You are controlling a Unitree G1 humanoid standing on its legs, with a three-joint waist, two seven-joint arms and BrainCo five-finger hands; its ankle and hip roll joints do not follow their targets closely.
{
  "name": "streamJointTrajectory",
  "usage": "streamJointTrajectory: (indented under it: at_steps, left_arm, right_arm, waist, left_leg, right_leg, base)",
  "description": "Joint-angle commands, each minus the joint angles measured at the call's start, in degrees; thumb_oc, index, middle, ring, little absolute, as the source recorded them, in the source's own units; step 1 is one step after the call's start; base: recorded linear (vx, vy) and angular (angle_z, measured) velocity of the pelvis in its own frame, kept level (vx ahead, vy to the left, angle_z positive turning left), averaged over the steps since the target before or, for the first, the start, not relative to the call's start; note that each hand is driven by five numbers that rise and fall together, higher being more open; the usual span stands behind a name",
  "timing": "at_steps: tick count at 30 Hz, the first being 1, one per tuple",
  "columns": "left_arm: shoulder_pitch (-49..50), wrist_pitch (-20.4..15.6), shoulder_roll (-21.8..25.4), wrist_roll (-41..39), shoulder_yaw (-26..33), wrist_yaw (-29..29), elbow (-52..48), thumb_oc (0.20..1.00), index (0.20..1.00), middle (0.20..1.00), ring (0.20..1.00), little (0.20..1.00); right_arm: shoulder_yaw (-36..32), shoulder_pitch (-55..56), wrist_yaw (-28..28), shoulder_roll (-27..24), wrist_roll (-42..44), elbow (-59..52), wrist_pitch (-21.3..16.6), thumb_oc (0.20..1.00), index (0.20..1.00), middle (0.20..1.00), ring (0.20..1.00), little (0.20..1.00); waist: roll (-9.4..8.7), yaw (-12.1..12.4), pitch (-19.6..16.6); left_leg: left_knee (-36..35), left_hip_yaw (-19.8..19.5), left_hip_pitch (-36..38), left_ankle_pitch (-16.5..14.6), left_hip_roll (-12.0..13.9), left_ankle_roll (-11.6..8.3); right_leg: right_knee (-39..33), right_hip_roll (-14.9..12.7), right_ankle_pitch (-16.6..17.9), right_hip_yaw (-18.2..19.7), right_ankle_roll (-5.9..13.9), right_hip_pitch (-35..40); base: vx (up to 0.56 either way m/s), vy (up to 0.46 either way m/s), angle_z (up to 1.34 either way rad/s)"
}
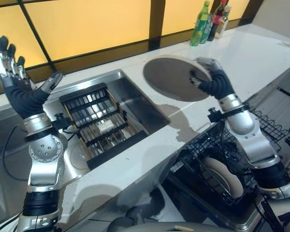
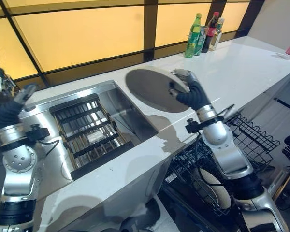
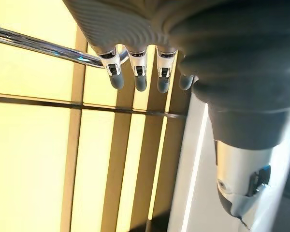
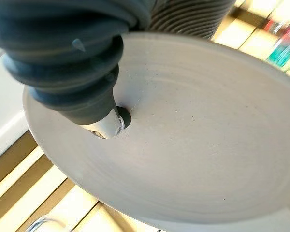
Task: Pick up plates and place into dishwasher.
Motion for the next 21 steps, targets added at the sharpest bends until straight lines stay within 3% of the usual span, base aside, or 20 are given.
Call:
streamJointTrajectory:
  at_steps: [1, 10, 17, 21]
  left_arm:
    - [1.6, -1.3, 4.2, 0.4, 1.5, -0.2, 3.7, 1.0, 1.0, 1.0, 1.0, 1.0]
    - [5.9, -1.4, 4.9, -1.4, 5.2, -3.1, 5.0, 1.0, 1.0, 1.0, 1.0, 1.0]
    - [6.7, 0.3, 5.9, -2.7, 5.9, -5.9, 6.7, 1.0, 1.0, 1.0, 1.0, 1.0]
    - [7.3, 1.5, 6.2, -4.0, 6.5, -8.5, 7.2, 1.0, 1.0, 1.0, 1.0, 1.0]
  right_arm:
    - [-5.6, 1.1, -5.5, -3.6, -1.6, 0.6, -5.2, 0.2, 0.2, 0.2, 0.2, 0.2]
    - [-17.8, 11.0, -15.6, -5.9, -5.0, 6.6, -6.4, 0.2, 0.2, 0.2, 0.2, 0.2]
    - [-19.7, 14.5, -19.7, -3.8, -6.3, 12.0, -5.1, 0.2, 0.2, 0.2, 0.2, 0.2]
    - [-20.0, 16.6, -19.8, -2.6, -6.6, 14.8, -5.1, 0.2, 0.2, 0.2, 0.2, 0.2]
  waist:
    - [0.98, -1.7, -5.7]
    - [1.42, -3.8, -5.1]
    - [1.81, -5.1, -2.8]
    - [1.56, -5.5, -1.8]
  left_leg:
    - [-1.8, 1.1, -1.9, 1.1, -2.2, 2.36]
    - [-1.1, 2.7, -1.7, -0.2, -2.8, 3.12]
    - [2.3, 3.0, -2.3, -1.8, -3.6, 4.73]
    - [3.2, 2.0, -2.8, -2.0, -3.8, 4.4]
  right_leg:
    - [8.3, 0.9, -3.4, 1.0, 0.31, -2.8]
    - [8.5, 0.4, -2.2, 3.7, 1.37, -4.4]
    - [15.4, 1.5, -3.6, 5.4, 0.98, -7.5]
    - [11.9, 0.4, -2.6, 7.6, 1.73, -7.1]
  base:
    - [0.03, 0.04, -0.15]
    - [0.04, 0.05, -0.17]
    - [0.05, 0.022, -0.18]
    - [0.08, -0.132, 0.0]
